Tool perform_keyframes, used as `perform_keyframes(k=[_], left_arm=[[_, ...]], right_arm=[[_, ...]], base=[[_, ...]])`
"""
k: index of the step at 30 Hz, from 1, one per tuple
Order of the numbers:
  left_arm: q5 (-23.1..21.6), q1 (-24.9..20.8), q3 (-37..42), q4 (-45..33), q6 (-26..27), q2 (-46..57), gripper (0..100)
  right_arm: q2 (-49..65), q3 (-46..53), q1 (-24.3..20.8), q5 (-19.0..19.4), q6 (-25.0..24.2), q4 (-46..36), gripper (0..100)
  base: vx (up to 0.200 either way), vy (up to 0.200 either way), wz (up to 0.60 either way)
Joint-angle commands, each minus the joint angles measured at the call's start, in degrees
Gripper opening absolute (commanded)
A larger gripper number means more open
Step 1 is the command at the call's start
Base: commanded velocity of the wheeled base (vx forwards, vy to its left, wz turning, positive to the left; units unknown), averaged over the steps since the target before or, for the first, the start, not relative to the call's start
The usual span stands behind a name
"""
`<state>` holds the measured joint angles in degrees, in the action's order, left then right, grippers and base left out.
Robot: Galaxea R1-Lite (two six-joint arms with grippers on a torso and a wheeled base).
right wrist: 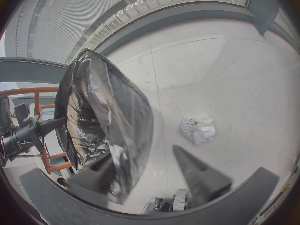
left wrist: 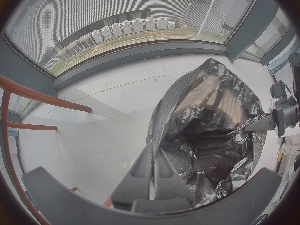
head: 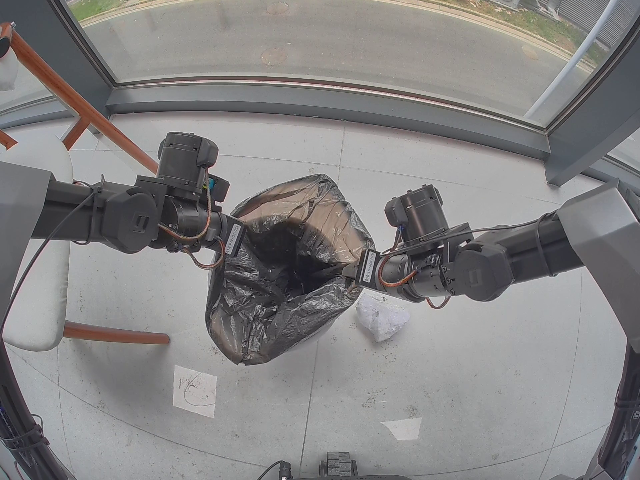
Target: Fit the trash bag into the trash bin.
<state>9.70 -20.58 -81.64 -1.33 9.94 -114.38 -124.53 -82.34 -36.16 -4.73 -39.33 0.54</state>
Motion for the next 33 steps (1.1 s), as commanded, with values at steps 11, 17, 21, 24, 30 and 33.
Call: perform_keyframes(k=[11, 17, 21, 24, 30, 33], left_arm=[[0.0, 1.0, 3.1, 0.0, 0.2, 0.6, 0], [0.1, 3.0, 3.0, 0.6, 0.1, 0.7, 0], [0.6, 3.1, 3.1, 0.5, 0.1, 0.6, 0], [0.7, 3.2, 3.2, 0.4, 0.2, 0.6, 0], [0.8, 4.5, 3.0, 1.9, 0.2, 0.5, 100], [0.7, 4.5, 3.2, 1.9, 0.2, 0.7, 100]], right_arm=[[5.7, 2.5, -4.6, 0.8, -0.1, -4.4, 100], [6.9, 6.7, -4.5, 0.8, -0.1, -3.9, 100], [6.3, 5.7, -4.6, 0.7, -0.1, -3.4, 100], [4.9, 4.2, -5.5, 0.4, -0.1, -2.6, 100], [0.4, -1.6, -5.7, 0.0, 0.0, -2.9, 100], [-1.0, -3.7, -5.7, -0.2, 0.0, -3.2, 100]], base=[[0.0, 0.0, 0.0], [0.0, 0.0, 0.0], [0.0, 0.0, 0.0], [0.0, 0.0, 0.0], [0.0, 0.0, 0.0], [0.0, 0.0, 0.0]])
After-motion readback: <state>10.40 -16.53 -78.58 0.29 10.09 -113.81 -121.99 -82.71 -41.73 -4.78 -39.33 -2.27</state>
